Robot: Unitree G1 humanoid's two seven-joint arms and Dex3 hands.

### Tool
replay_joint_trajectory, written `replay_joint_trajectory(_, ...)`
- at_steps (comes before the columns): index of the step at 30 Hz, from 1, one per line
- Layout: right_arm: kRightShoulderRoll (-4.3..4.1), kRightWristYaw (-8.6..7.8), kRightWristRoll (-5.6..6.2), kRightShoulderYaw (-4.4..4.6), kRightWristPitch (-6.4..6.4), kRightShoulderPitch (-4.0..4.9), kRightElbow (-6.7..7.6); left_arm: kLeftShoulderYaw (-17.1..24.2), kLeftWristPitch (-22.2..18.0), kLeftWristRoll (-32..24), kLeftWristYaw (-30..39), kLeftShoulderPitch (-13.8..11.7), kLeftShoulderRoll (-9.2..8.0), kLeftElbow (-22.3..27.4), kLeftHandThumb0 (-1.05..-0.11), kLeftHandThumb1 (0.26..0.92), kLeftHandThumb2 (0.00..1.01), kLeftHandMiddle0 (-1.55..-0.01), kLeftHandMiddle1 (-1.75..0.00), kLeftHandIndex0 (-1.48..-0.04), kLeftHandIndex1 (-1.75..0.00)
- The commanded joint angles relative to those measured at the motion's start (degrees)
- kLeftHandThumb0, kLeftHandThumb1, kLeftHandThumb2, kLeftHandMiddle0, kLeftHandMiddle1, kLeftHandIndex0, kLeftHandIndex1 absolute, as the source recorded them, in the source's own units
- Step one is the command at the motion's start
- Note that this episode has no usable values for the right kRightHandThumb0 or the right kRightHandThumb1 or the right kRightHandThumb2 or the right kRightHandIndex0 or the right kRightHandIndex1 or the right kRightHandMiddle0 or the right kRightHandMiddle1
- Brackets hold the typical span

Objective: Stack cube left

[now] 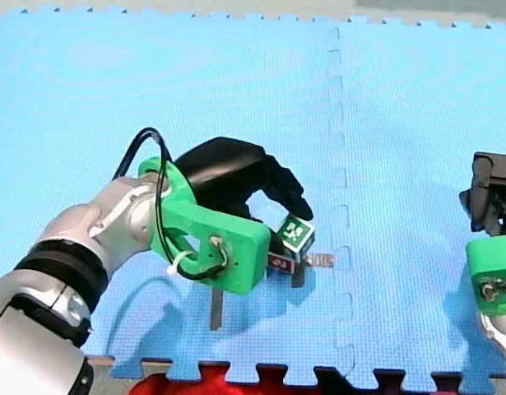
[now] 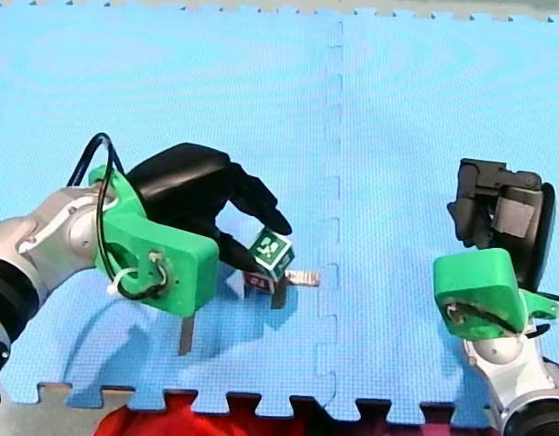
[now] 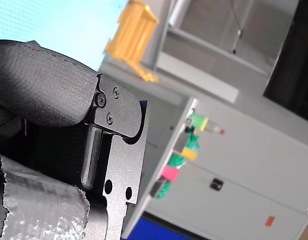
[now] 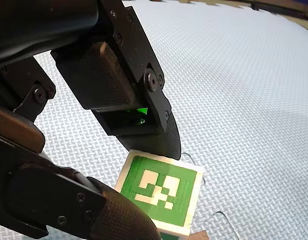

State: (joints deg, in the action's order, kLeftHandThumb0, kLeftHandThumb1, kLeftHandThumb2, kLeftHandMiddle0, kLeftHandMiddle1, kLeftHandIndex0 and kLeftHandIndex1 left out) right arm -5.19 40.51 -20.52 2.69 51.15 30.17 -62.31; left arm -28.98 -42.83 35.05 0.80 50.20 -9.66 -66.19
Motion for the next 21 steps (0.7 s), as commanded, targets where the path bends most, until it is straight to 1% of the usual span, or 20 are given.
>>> replay_joint_trajectory(1,-0.35,0.05,0.12,-0.13,0.18,-0.18,0.12,0.0,-0.1,-0.2,0.3,0.1,-0.03,-0.1,-0.498,0.795,0.00,-0.97,-1.75,-1.32,0.00)
replay_joint_trajectory(13,-0.23,0.28,0.02,0.03,0.23,0.00,-0.59,0.1,-0.1,-0.4,0.6,0.3,-0.07,-0.1,-0.501,0.795,0.00,-0.95,-1.75,-1.32,0.00)
replay_joint_trajectory(21,-0.34,0.49,-0.07,0.12,0.33,-0.08,-0.65,0.3,-0.9,-0.2,-0.9,0.0,-0.81,0.2,-0.506,0.794,0.00,-0.94,-1.75,-1.32,0.00)
